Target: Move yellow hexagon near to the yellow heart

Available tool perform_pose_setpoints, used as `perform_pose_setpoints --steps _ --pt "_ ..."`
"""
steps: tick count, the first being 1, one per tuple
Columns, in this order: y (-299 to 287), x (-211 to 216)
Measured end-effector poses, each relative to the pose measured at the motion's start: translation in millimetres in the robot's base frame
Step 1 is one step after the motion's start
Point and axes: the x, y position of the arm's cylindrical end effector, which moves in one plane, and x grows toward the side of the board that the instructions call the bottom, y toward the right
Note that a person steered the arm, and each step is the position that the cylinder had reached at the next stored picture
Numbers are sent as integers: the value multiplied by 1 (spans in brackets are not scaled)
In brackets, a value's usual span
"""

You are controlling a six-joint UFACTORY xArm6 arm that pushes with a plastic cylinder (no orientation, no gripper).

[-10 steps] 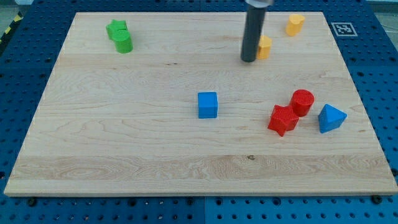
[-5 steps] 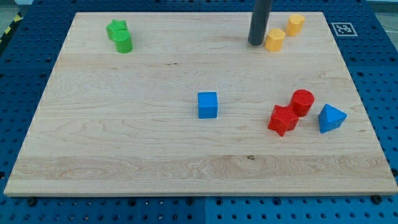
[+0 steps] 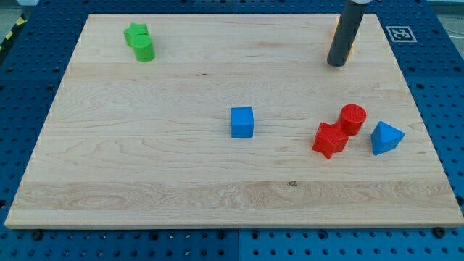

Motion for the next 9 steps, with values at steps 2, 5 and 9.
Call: perform_pose_setpoints --steps 2,5,9 --pt "-7 -2" --pt "-7 -22" --pt "19 -14"
